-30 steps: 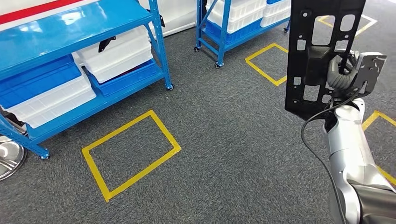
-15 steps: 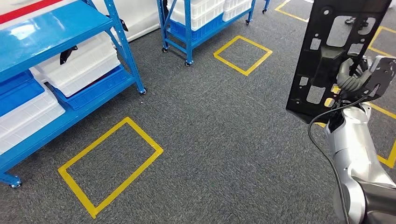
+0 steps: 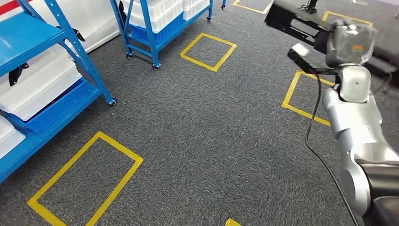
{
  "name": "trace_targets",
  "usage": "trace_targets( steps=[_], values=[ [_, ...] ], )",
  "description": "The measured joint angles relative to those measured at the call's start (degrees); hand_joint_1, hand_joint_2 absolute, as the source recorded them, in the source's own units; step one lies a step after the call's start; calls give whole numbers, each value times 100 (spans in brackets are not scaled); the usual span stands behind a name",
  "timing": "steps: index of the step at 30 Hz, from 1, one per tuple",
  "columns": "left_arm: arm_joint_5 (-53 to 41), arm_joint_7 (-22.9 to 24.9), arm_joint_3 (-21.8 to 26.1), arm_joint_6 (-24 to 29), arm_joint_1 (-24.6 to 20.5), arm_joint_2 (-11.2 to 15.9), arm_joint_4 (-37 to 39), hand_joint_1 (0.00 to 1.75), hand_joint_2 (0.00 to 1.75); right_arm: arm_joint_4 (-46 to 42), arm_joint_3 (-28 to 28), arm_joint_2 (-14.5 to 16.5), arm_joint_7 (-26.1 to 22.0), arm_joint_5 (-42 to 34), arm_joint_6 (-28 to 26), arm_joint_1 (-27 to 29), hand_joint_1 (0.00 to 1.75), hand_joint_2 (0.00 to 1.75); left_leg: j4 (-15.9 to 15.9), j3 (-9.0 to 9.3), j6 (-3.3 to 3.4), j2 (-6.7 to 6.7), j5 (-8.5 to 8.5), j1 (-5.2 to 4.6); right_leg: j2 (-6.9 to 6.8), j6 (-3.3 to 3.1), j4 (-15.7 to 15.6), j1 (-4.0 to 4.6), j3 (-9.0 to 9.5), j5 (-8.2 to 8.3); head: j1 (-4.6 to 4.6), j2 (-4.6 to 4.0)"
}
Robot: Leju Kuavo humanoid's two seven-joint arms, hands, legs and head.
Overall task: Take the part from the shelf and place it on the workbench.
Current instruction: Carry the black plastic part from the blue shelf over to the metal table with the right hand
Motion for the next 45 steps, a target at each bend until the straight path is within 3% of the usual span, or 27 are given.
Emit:
trace_targets(
  steps=[1, 3, 5, 7, 8, 9, 10, 12, 14, 16, 18, 20, 22, 24, 26, 28, 30, 31, 32, 33, 34, 36, 38, 39, 40, 43, 45],
  values=[
    [2, -6, -1, -1, -10, -11, 0, 0, 175, 76, 324, -30, 225, 377, -6, -126, 175, 175, -23, 7, 34, 65, 31, 1, 37, 43, -20, -15, -18, 25, 0, 0],
    [5, -38, -2, -3, -31, -32, 0, 0, 175, 219, 902, -105, 438, 369, -27, -349, 175, 175, -108, 30, 114, 190, 110, 3, -210, 85, 105, 3, -103, -64, 2, -1],
    [7, -65, -3, -4, -20, -42, 0, 0, 175, 311, 1275, -138, 465, 152, -40, -522, 175, 175, -159, 30, 159, 312, 155, -8, -606, 100, 668, 25, -364, -392, 5, -1],
    [10, -79, -4, -4, 6, -46, 0, 0, 175, 380, 1528, -133, 436, -22, -41, -588, 175, 175, -157, 17, 170, 442, 156, -28, -737, 125, 1381, 24, -675, -693, 5, -1],
    [11, -89, -4, -3, 13, -51, 0, 0, 175, 411, 1612, -134, 407, -77, -41, -588, 175, 175, -155, 15, 171, 509, 153, -34, -754, 131, 1540, 23, -730, -719, 5, -1],
    [11, -102, -5, -2, 15, -60, 0, 0, 175, 438, 1662, -136, 373, -122, -41, -582, 175, 175, -153, 15, 171, 573, 148, -41, -768, 127, 1467, 25, -667, -639, 5, -1],
    [11, -112, -8, 0, 15, -73, 0, 0, 175, 458, 1694, -137, 348, -156, -41, -577, 175, 175, -150, 19, 168, 636, 139, -47, -806, 112, 1167, 32, -488, -479, 5, -1],
    [10, -119, -22, 4, 13, -98, 0, 0, 175, 475, 1729, -136, 323, -183, -41, -580, 175, 175, -138, 31, 143, 753, 109, -77, -1030, 45, 345, 92, -32, -195, 6, -1],
    [8, -114, -44, 8, 12, -108, 0, 0, 175, 475, 1755, -135, 312, -185, -42, -579, 175, 175, -131, 37, 100, 863, 79, -108, -1159, -42, -63, 165, 167, -121, 6, -1],
    [5, -106, -72, 12, 13, -109, 0, 0, 175, 475, 1774, -139, 301, -178, -43, -560, 175, 175, -129, 44, 53, 976, 50, -121, -1039, -108, -94, 180, 150, -115, 5, -1],
    [4, -100, -96, 18, 2, -108, 0, 0, 175, 476, 1779, -148, 295, -166, -43, -538, 175, 175, -7, 6, -6, 836, -62, -100, -917, -158, -128, 148, 151, -91, 5, -1],
    [1, -97, -107, 23, 2, -107, 0, 0, 175, 475, 1779, -150, 290, -155, -43, -520, 175, 175, 524, -220, -48, 527, -375, -68, -806, -205, -148, 121, 160, -74, 5, -1],
    [-17, -94, -119, 24, 22, -107, 0, 0, 175, 475, 1779, -142, 268, -152, -43, -477, 175, 175, 1302, -578, -65, 403, -700, -58, -672, -233, -140, 121, 155, -72, 5, -1],
    [-44, -92, -133, 20, 34, -107, 0, 0, 175, 476, 1779, -136, 237, -173, -43, -408, 175, 175, 1551, -721, -71, 386, -667, -52, -514, -235, -120, 122, 152, -74, 4, -1],
    [-57, -92, -140, 14, 36, -107, 0, 0, 175, 473, 1779, -137, 224, -209, -43, -358, 175, 175, 953, -477, -64, 288, -260, -23, -352, -219, -82, 112, 148, -84, 4, -1],
    [-63, -92, -143, 10, 38, -107, 0, 0, 175, 468, 1779, -138, 224, -233, -43, -340, 175, 175, 266, -171, -60, 36, 18, 18, -196, -169, -37, 107, 113, -89, 4, -1],
    [-68, -89, -145, 6, 38, -107, 0, 0, 175, 463, 1779, -153, 224, -240, -43, -322, 175, 175, 43, -69, -42, -62, 36, 21, -53, -88, -32, 84, 62, -58, 4, -1],
    [-69, -88, -145, 3, 33, -107, 0, 0, 175, 461, 1779, -176, 224, -240, -43, -304, 175, 175, 11, -56, -12, -1, 51, 14, 17, -40, -48, 68, 44, -31, 4, 0],
    [-69, -87, -146, -1, 25, -107, 0, 0, 175, 460, 1779, -205, 225, -240, -43, -279, 175, 175, -26, -45, 35, 70, 79, 10, 0, -5, -55, 53, 32, -20, 4, 0],
    [-69, -86, -147, -2, 18, -105, 0, 0, 175, 460, 1777, -243, 231, -241, -43, -258, 175, 175, -71, -29, 86, 137, 110, 8, -116, 22, -17, 56, 2, -52, 4, -1],
    [-69, -86, -148, -4, 15, -104, 0, 0, 175, 460, 1776, -275, 242, -241, -44, -245, 175, 175, -118, -16, 130, 207, 142, 7, -292, 42, 128, 60, -72, -150, 5, -1],
    [-70, -85, -149, -6, 25, -102, 0, 0, 175, 459, 1774, -301, 279, -238, -45, -207, 175, 175, -158, -14, 174, 341, 168, -13, -652, 70, 757, 66, -369, -493, 7, -1],
    [-70, -79, -153, -8, 34, -102, 0, 0, 175, 458, 1761, -297, 318, -228, -45, -99, 175, 175, -156, -22, 179, 487, 165, -30, -746, 99, 1412, 48, -664, -732, 6, -1],
    [-70, -75, -157, -8, 35, -102, 0, 0, 175, 458, 1748, -298, 331, -223, -45, -31, 175, 175, -154, -23, 178, 561, 159, -35, -760, 105, 1481, 39, -680, -711, 7, -1],
    [-70, -71, -163, -9, 34, -102, 0, 0, 175, 456, 1733, -299, 341, -221, -45, 26, 175, 175, -152, -22, 173, 631, 151, -38, -784, 104, 1308, 34, -574, -594, 7, -1],
    [-70, -67, -179, -13, 27, -102, 0, 0, 175, 411, 1682, -298, 354, -223, -45, 87, 175, 175, -135, -6, 127, 826, 107, -73, -1058, 55, 165, 85, 62, -188, 7, -1],
    [-70, -66, -189, -15, 22, -102, 0, 0, 175, 375, 1654, -301, 359, -222, -45, 90, 175, 175, -131, 12, 72, 940, 76, -99, -1124, -1, -120, 144, 202, -154, 7, -1]
  ],
)
